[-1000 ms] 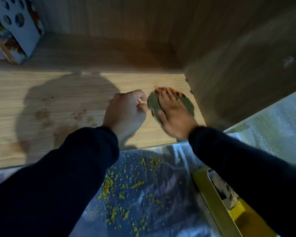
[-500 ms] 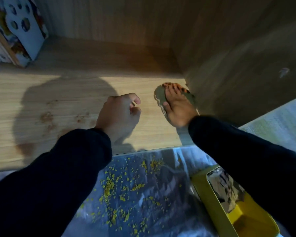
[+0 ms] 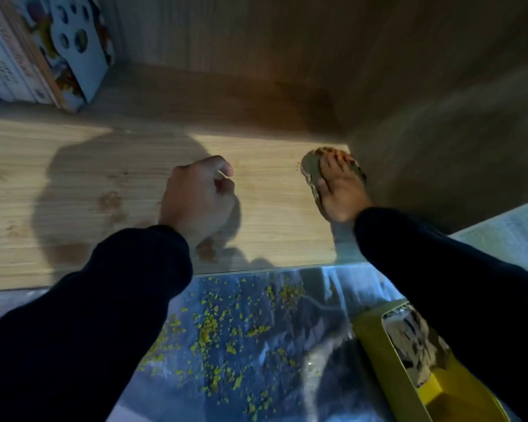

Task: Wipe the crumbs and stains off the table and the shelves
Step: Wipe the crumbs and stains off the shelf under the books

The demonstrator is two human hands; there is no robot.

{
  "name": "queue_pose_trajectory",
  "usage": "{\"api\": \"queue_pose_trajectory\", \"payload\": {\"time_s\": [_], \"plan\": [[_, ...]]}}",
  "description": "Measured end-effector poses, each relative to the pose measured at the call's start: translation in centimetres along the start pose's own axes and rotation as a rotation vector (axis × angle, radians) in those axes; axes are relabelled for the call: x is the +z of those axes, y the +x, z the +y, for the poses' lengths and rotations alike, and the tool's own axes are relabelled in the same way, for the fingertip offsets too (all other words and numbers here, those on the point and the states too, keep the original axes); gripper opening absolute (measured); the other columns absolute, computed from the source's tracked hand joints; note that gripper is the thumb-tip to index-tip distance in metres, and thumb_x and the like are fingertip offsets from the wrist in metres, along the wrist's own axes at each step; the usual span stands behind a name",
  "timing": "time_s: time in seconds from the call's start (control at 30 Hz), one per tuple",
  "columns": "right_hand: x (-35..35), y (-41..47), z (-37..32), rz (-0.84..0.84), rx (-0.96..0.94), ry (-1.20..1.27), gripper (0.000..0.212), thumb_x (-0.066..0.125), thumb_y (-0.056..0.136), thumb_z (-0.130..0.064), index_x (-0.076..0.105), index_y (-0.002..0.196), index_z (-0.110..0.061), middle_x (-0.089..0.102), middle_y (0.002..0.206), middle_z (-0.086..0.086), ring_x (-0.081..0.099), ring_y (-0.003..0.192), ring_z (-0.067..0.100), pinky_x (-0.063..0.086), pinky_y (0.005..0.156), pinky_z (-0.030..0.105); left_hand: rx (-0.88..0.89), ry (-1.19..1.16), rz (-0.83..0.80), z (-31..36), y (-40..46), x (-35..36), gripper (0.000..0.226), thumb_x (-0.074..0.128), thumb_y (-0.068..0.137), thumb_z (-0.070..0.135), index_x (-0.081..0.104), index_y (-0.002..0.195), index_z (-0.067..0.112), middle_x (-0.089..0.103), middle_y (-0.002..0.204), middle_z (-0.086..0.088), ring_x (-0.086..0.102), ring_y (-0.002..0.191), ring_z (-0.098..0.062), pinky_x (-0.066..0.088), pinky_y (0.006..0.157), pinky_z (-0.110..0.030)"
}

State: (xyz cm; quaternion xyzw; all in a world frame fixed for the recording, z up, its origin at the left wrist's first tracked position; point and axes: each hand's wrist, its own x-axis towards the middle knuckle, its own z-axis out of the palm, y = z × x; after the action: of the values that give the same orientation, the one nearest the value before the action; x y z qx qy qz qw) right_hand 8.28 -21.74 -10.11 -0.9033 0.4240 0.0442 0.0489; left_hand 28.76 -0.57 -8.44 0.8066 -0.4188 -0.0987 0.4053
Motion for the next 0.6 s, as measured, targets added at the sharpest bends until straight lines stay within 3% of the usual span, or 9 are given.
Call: {"api": "queue_pose_trajectory", "payload": {"time_s": [0.07,0.17,0.3,0.4,0.5,0.53,0.6], "plan": [[0.4,1.8,-4.8,0.001,0.044,0.034,0.066,0.019,0.103,-0.040,0.011,0.162,-0.014,0.001,0.171,0.007,0.000,0.157,0.027,0.007,0.127,0.044,0.003,-0.020,0.001,0.0,-0.8,-0.7,0.016,0.060,0.086,0.018,0.073,0.094,0.022,0.073,0.081,0.002,0.069,0.079,-0.021,0.056,0.079,-0.032],[1.6,-3.1,-9.3,0.014,-0.168,0.129,0.059,0.026,0.106,-0.034,0.021,0.161,-0.015,0.008,0.170,0.002,0.004,0.157,0.023,0.010,0.126,0.043,-0.028,-0.035,-0.015,0.2,-0.7,-1.3,0.018,0.058,0.087,0.016,0.073,0.095,0.023,0.071,0.082,0.006,0.068,0.078,-0.018,0.054,0.079,-0.027],[3.8,-14.4,-8.3,0.060,-0.250,0.161,0.057,0.028,0.103,-0.035,0.036,0.156,-0.014,0.027,0.166,0.003,0.019,0.155,0.021,0.023,0.124,0.046,-0.016,-0.049,-0.099,2.1,-0.5,-0.3,0.020,0.053,0.090,0.015,0.070,0.098,0.023,0.071,0.079,0.005,0.063,0.059,-0.015,0.056,0.066,-0.028],[3.8,-14.0,-4.4,0.111,-0.074,0.157,0.060,0.026,0.103,-0.037,0.037,0.155,-0.009,0.030,0.164,0.010,0.024,0.154,0.026,0.024,0.124,0.047,0.031,-0.082,-0.196,2.9,-1.6,1.0,0.022,0.054,0.087,0.021,0.070,0.101,0.026,0.075,0.088,-0.001,0.065,0.066,-0.024,0.058,0.071,-0.033],[2.1,-9.3,-4.3,0.130,0.277,0.186,0.074,0.020,0.094,-0.041,0.033,0.155,-0.002,0.024,0.165,0.019,0.021,0.154,0.034,0.017,0.126,0.044,0.050,-0.065,-0.205,2.2,-2.0,0.8,0.025,0.053,0.084,0.025,0.071,0.101,0.027,0.075,0.088,0.000,0.067,0.076,-0.027,0.058,0.077,-0.034],[2.3,-9.6,-5.9,0.114,0.332,0.211,0.075,0.020,0.092,-0.041,0.031,0.156,-0.003,0.021,0.166,0.018,0.017,0.155,0.033,0.015,0.126,0.043,0.066,-0.059,-0.202,2.0,-2.0,0.6,0.027,0.052,0.082,0.026,0.071,0.101,0.026,0.076,0.087,-0.001,0.068,0.076,-0.028,0.058,0.077,-0.034],[3.5,-12.9,-10.1,0.134,0.251,0.238,0.074,0.017,0.094,-0.042,0.029,0.157,-0.006,0.018,0.167,0.015,0.013,0.156,0.031,0.013,0.125,0.043,0.059,-0.065,-0.170,1.7,-1.1,0.0,0.026,0.052,0.083,0.024,0.071,0.100,0.023,0.076,0.088,-0.003,0.068,0.078,-0.028,0.058,0.077,-0.036]]}}
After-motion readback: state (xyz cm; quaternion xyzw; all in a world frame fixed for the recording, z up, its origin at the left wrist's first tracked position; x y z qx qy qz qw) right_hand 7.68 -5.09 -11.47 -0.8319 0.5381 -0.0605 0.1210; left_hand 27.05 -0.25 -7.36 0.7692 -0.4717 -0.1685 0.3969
